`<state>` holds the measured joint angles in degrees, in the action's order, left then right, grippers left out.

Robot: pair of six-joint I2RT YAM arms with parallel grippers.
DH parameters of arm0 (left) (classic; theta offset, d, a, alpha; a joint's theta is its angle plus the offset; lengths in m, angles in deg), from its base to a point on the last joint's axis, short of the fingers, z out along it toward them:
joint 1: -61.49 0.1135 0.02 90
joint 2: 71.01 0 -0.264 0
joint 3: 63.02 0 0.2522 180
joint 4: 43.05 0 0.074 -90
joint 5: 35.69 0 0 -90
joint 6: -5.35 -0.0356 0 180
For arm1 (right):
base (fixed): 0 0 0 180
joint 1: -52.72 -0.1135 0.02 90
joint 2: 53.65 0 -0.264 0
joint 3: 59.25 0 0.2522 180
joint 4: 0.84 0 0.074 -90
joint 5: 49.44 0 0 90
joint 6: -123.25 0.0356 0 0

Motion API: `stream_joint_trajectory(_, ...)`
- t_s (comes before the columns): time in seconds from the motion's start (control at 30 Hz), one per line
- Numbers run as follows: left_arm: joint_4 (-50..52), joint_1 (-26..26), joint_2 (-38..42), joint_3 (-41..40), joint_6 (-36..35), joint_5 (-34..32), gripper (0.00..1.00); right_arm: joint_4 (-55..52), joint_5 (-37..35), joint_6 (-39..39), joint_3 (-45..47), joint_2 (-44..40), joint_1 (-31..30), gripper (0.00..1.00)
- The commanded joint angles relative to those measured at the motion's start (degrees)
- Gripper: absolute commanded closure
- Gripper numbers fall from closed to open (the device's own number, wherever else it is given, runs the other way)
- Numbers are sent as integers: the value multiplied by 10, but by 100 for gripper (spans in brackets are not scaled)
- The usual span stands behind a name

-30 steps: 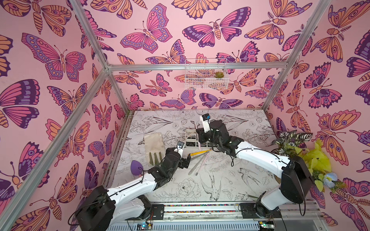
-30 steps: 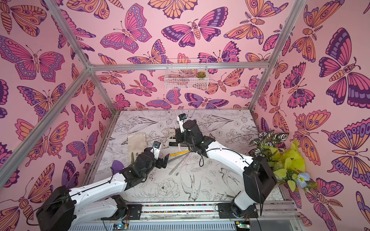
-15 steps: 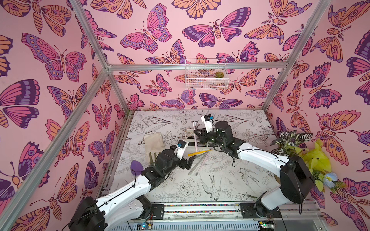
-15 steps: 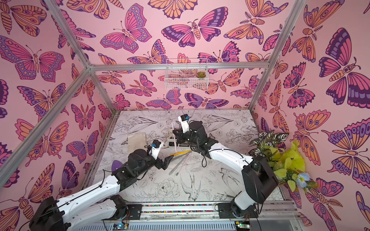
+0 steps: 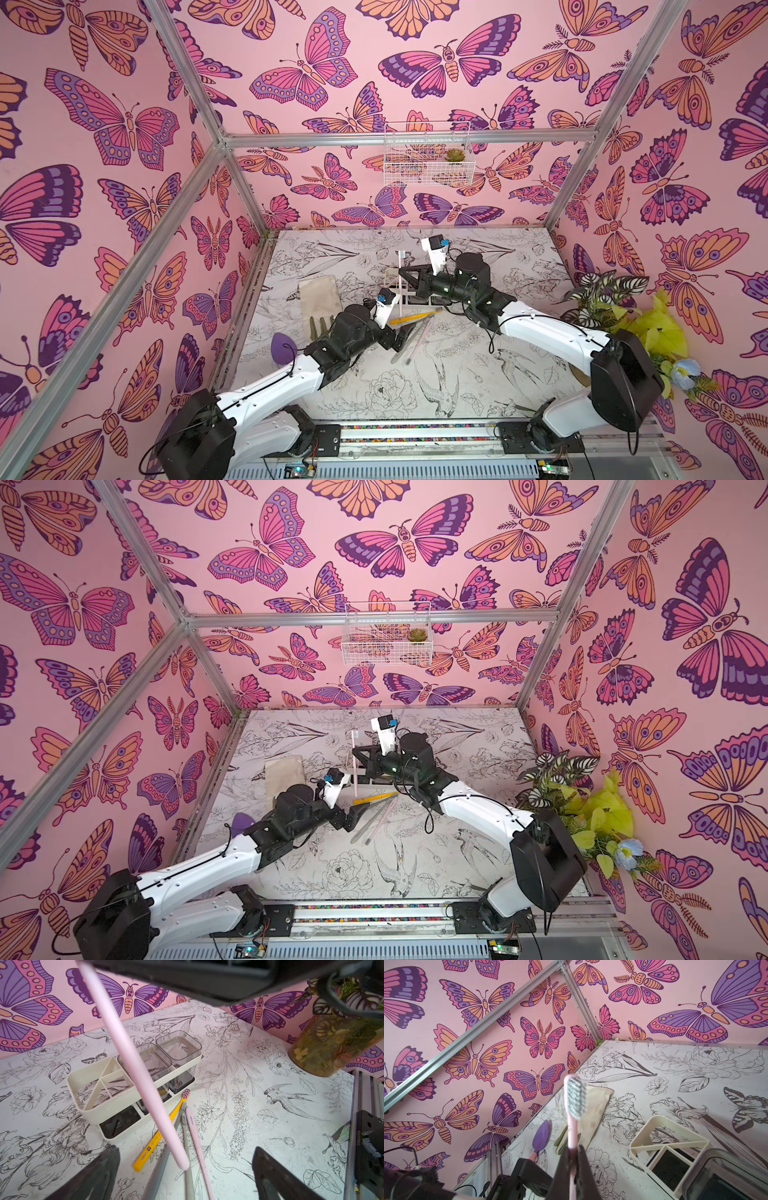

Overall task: Place the toothbrush into the toothbrush holder
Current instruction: Pick up the toothbrush from the center of the board.

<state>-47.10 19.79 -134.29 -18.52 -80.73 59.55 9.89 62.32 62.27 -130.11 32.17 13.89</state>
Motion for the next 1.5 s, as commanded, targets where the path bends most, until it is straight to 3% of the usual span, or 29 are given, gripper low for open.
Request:
stream_joint_trajectory(0.0, -34, 2, 9, 2, 1, -28, 2, 12, 11, 13, 9, -19, 0, 100)
stream_joint_trajectory(0.07, -42, 2, 17, -6, 0, -39, 7, 11, 8, 10, 15, -24, -1, 100)
stream_joint_trajectory(0.17, -50, 2, 28, -17, -4, -46, 27, 6, 2, 6, 20, -29, -1, 100)
stream_joint_trajectory(0.23, -56, 3, 32, -23, -3, -50, 33, 5, 2, 5, 20, -29, -1, 100)
stream_joint_trajectory(0.57, -59, 3, 19, -12, -2, -52, 31, 16, 17, 14, 26, -35, 0, 100)
stream_joint_trajectory(0.77, -63, 3, 10, -4, -4, -49, 38, 27, 17, 20, 43, -43, -1, 100)
stream_joint_trajectory(1.27, -78, 3, -31, 32, -6, -43, 38, 63, 34, 52, 77, -49, 0, 100)
stream_joint_trajectory(1.33, -79, 4, -39, 36, -6, -41, 43, 64, 35, 54, 79, -49, 0, 100)
stream_joint_trajectory(1.47, -78, 4, -46, 41, -12, -25, 64, 63, 35, 56, 81, -50, 0, 100)
